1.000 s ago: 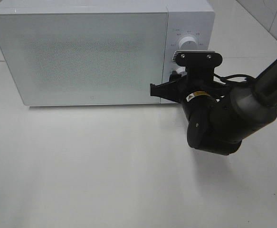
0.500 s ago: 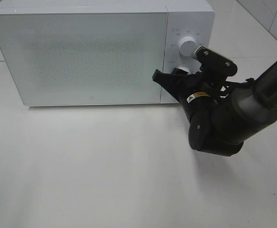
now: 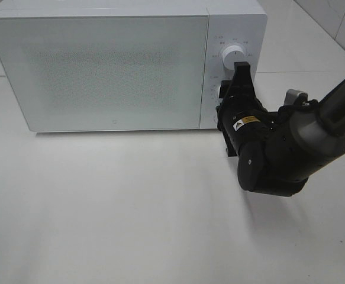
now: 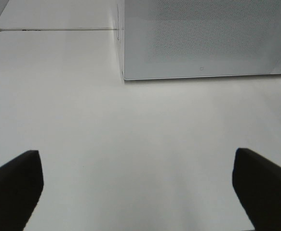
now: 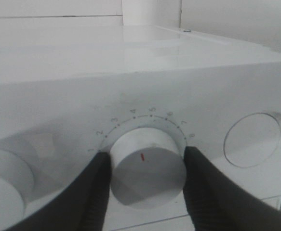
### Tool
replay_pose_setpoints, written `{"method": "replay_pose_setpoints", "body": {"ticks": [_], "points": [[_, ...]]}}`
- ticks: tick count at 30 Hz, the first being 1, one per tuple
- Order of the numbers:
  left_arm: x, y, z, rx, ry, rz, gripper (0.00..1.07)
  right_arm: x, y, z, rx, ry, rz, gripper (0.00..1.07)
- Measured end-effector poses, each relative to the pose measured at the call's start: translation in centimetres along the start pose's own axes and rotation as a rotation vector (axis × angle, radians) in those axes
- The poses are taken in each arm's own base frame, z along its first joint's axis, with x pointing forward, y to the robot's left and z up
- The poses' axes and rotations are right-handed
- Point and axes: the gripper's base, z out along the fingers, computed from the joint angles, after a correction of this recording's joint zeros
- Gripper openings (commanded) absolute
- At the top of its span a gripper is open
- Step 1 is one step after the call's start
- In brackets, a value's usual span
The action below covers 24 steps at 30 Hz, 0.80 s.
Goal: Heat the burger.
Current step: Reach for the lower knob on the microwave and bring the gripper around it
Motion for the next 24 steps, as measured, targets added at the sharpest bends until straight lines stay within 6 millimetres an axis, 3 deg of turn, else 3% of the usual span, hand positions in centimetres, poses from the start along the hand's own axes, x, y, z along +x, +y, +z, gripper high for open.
{"method": "replay_pose_setpoints", "body": {"ticks": [11,24], "points": [[0.0,0.0,0.0,0.0,0.0,0.0,1.0,-0.04,-0.02,-0.05,-0.003,0.0,0.259,0.0],[0.0,0.0,0.0,0.0,0.0,0.0,1.0,-0.07,-0.03,-0.05,-0.002,-0.004,0.227,0.0]]}}
